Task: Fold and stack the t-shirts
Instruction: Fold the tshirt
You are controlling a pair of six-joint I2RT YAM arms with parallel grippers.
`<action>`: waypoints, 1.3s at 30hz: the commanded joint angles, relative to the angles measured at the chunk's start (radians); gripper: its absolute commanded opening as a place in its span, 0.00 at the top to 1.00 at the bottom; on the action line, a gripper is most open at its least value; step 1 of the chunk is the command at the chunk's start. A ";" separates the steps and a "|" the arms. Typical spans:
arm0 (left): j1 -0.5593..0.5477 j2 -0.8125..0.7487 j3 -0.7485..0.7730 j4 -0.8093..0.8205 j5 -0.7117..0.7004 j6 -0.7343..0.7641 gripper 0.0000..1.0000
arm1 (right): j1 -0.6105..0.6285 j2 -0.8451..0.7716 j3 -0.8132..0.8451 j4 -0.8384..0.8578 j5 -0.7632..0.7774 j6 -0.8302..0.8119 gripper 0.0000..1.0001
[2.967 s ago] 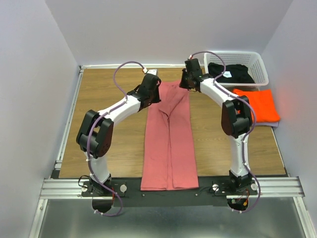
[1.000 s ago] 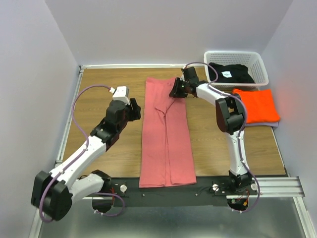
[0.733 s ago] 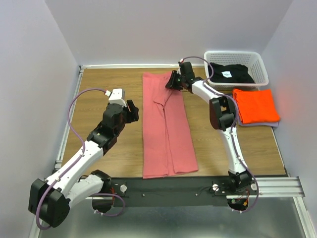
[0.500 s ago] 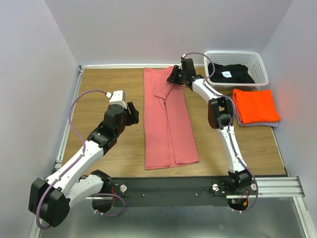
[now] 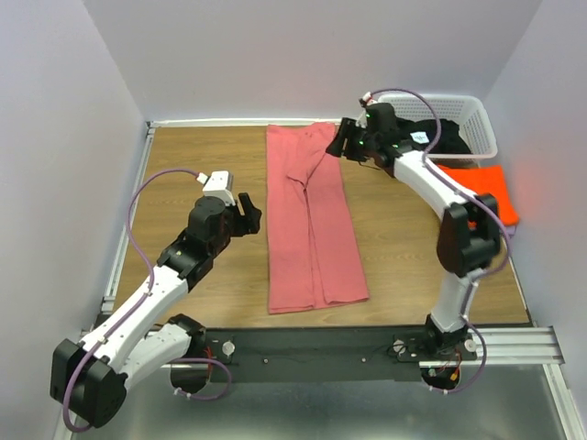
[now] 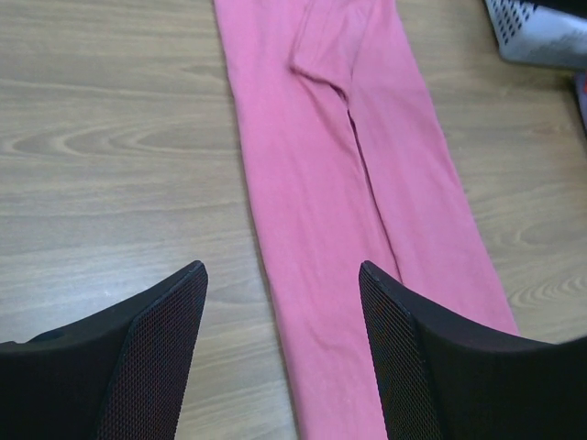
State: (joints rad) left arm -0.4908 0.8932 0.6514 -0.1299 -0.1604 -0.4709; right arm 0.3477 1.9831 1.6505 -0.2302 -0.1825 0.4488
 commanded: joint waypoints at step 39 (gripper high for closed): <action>-0.071 0.131 -0.116 -0.396 0.295 -0.345 0.25 | 0.036 -0.652 -1.170 -0.261 -0.287 0.146 0.51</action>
State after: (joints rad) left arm -0.5503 1.0351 0.5400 -0.4934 0.1249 -0.7998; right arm 0.3733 1.3041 0.5198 -0.5400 -0.4938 0.5880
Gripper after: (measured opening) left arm 0.748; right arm 0.498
